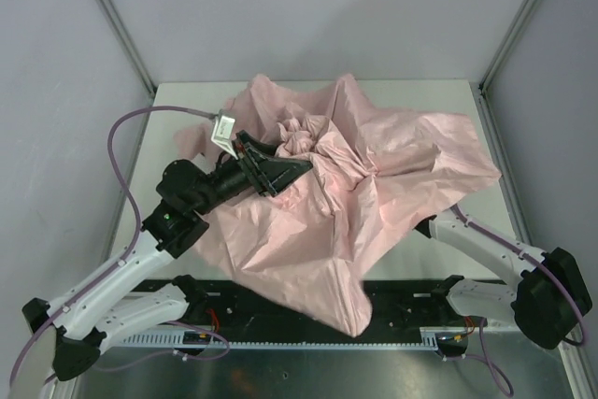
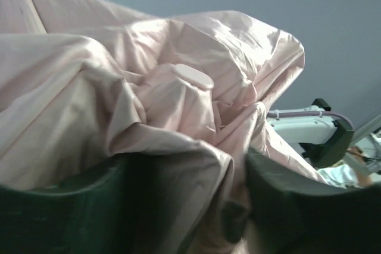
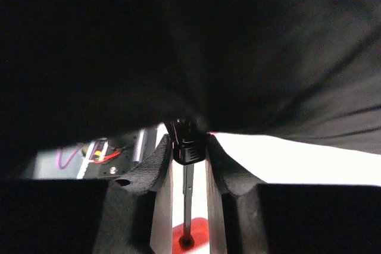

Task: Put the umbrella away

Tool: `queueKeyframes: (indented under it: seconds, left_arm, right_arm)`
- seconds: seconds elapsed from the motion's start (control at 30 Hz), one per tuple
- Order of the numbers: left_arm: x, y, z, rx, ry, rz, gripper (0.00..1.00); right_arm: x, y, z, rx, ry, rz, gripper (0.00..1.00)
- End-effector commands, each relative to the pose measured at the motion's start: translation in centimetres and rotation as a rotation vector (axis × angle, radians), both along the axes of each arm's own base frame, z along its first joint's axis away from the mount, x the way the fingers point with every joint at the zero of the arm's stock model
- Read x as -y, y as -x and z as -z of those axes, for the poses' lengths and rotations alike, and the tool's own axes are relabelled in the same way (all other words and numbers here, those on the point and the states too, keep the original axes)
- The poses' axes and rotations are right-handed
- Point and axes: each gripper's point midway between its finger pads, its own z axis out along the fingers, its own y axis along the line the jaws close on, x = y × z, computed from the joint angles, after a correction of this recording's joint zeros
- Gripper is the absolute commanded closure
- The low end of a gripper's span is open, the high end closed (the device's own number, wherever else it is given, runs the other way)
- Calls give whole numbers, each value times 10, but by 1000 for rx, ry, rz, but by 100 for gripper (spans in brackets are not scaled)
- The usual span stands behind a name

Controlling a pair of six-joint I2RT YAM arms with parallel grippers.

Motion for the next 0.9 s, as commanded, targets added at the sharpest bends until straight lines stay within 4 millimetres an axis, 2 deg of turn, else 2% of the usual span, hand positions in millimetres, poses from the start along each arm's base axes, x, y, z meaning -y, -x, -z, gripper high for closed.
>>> queueKeyframes:
  seconds: [0.0, 0.07, 0.13, 0.2, 0.23, 0.37, 0.43, 0.57, 0.73, 0.87]
  left_arm:
    - [3, 22, -30, 140, 88, 82, 54]
    - [2, 25, -34, 157, 97, 90, 76]
    - [-1, 28, -37, 165, 108, 92, 92]
    - [-4, 31, -39, 166, 125, 92, 98]
    - [-6, 32, -41, 165, 137, 90, 99]
    - [-24, 38, -53, 133, 225, 51, 100]
    - [-33, 40, -58, 111, 270, 32, 100]
    - [-47, 41, -63, 53, 358, 5, 100]
    - [-53, 39, -60, 38, 408, -14, 100]
    - [-57, 38, -57, 28, 442, -21, 100]
  right_arm:
    - [-7, 23, -17, 8, -28, -103, 100]
    - [-6, 17, -13, -30, -12, -53, 100]
    - [-6, 12, -8, -65, 7, 7, 95]
    - [-5, 4, -6, -101, 6, 85, 89]
    - [-4, 2, -7, -115, -4, 121, 85]
    - [4, -3, -6, -153, -52, 254, 53]
    - [10, -2, -2, -164, -70, 289, 46]
    - [13, 13, 8, -186, -128, 267, 42]
    - [-4, 36, 4, -178, -193, 187, 41]
    - [-15, 41, -4, -178, -257, 166, 44]
